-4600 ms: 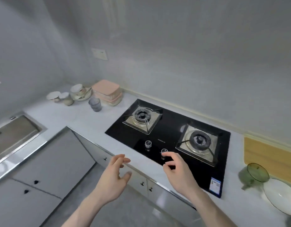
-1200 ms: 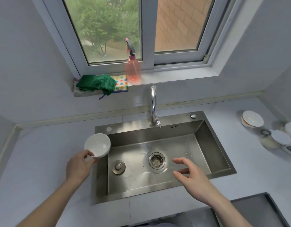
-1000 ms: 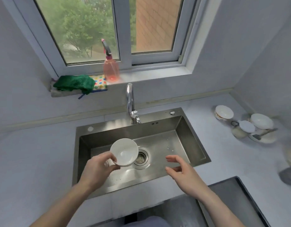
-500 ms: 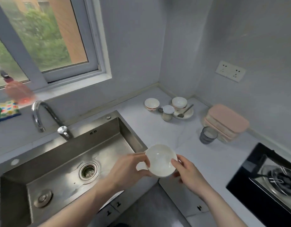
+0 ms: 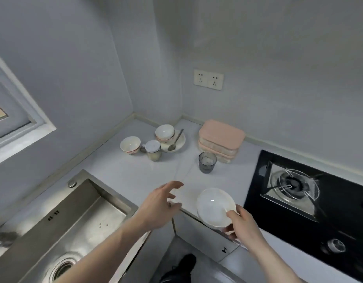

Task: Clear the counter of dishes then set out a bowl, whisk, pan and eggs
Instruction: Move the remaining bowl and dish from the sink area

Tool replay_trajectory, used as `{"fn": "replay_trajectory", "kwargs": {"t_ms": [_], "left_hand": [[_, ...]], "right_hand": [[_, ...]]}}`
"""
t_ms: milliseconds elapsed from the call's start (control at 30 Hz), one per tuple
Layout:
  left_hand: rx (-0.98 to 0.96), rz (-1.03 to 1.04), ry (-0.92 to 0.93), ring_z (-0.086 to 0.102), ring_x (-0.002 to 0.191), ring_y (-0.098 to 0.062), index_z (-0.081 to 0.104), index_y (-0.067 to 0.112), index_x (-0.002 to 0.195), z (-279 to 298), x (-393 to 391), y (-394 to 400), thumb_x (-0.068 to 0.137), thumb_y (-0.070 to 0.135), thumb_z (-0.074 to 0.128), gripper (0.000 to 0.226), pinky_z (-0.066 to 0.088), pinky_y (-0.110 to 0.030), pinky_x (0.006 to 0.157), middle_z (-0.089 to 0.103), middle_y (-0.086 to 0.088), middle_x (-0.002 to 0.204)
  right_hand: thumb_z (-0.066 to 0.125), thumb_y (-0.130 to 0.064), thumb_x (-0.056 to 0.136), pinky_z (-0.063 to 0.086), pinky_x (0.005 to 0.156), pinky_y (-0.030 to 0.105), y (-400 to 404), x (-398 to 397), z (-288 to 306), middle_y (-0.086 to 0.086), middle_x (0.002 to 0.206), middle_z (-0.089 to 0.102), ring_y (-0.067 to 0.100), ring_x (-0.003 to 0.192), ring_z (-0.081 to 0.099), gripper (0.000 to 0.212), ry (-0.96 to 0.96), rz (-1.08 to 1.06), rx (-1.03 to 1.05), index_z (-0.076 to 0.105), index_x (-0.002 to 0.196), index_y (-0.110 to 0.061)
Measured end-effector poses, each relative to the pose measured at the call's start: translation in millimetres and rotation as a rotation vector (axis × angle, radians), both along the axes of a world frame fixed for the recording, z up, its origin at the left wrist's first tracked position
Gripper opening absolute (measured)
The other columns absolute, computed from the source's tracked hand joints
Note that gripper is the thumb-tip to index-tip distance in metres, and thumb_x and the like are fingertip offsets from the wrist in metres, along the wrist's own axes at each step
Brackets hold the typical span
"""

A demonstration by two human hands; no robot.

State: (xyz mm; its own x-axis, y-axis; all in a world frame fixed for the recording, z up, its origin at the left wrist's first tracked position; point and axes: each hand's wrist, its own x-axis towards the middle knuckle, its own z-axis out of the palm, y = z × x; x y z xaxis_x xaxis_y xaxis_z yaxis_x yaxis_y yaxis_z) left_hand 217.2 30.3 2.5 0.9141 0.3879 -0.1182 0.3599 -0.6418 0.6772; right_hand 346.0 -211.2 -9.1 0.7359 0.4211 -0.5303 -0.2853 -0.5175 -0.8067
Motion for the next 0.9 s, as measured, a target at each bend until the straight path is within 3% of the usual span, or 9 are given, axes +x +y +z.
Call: {"fn": "replay_trajectory", "kwargs": {"t_ms": [167,367,500,600,700,767,833,900], "left_hand": [[-0.044,-0.063,0.097,0.062,0.106,-0.002,0.05,0.042,0.132,-37,72,31,0.086,0.035,0.066,0.049,0.056,-0.029,0.087,0.047,0.018,0.136],[0.007,-0.173,0.235,0.062,0.109,-0.016,0.043,0.032,0.144,-83,168,61,0.087,0.034,0.07,0.063,0.052,-0.029,0.091,0.03,0.008,0.152],[0.035,-0.21,0.31,0.065,0.113,-0.025,0.033,0.034,0.151,-108,218,76,0.089,0.036,0.067,0.071,0.055,-0.036,0.091,0.009,-0.001,0.166],[0.078,-0.244,0.372,0.068,0.107,-0.026,0.033,0.038,0.151,-120,244,82,0.091,0.036,0.065,0.068,0.056,-0.035,0.086,0.004,-0.002,0.168],[0.067,-0.215,0.393,0.069,0.107,-0.023,0.043,0.039,0.145,-139,260,86,0.089,0.038,0.067,0.06,0.055,-0.032,0.086,0.01,0.001,0.168],[0.036,-0.191,0.353,0.067,0.112,-0.02,0.054,0.037,0.135,-151,268,87,0.087,0.038,0.07,0.05,0.055,-0.032,0.089,0.024,0.003,0.164],[0.02,-0.161,0.261,0.066,0.106,-0.017,0.065,0.034,0.114,-157,274,86,0.084,0.039,0.071,0.031,0.056,-0.032,0.085,0.046,0.006,0.146],[0.031,-0.127,0.186,0.066,0.095,-0.017,0.066,0.032,0.087,-157,278,82,0.083,0.042,0.074,0.013,0.051,-0.031,0.072,0.059,0.01,0.115]], "right_hand": [[0.051,-0.018,0.1,0.053,0.061,0.032,-7,28,-5,0.008,0.103,0.072,0.026,0.078,0.076,0.018,0.001,-0.177,-0.01,0.063,0.113,-0.019],[0.051,-0.016,0.099,0.053,0.065,0.035,5,66,-4,0.01,0.1,0.074,0.028,0.08,0.076,0.018,0.017,-0.341,-0.024,0.064,0.111,-0.02],[0.053,-0.017,0.098,0.055,0.066,0.036,18,81,-7,0.011,0.098,0.074,0.027,0.08,0.077,0.018,0.038,-0.414,-0.029,0.064,0.111,-0.021],[0.054,-0.015,0.097,0.053,0.064,0.035,20,87,-8,0.012,0.097,0.074,0.027,0.077,0.076,0.017,0.052,-0.471,-0.035,0.065,0.109,-0.018],[0.054,-0.015,0.097,0.054,0.064,0.035,17,86,-6,0.011,0.097,0.074,0.026,0.076,0.076,0.017,0.068,-0.518,-0.048,0.065,0.109,-0.019],[0.053,-0.015,0.098,0.054,0.064,0.034,11,85,-5,0.011,0.099,0.073,0.023,0.073,0.075,0.017,0.076,-0.55,-0.047,0.065,0.109,-0.019],[0.052,-0.014,0.098,0.054,0.064,0.033,5,83,-4,0.011,0.101,0.072,0.02,0.07,0.074,0.017,0.089,-0.581,-0.046,0.065,0.109,-0.018],[0.053,-0.014,0.098,0.053,0.065,0.034,-3,79,-5,0.012,0.103,0.071,0.02,0.07,0.074,0.016,0.107,-0.623,-0.04,0.065,0.108,-0.017]]}}
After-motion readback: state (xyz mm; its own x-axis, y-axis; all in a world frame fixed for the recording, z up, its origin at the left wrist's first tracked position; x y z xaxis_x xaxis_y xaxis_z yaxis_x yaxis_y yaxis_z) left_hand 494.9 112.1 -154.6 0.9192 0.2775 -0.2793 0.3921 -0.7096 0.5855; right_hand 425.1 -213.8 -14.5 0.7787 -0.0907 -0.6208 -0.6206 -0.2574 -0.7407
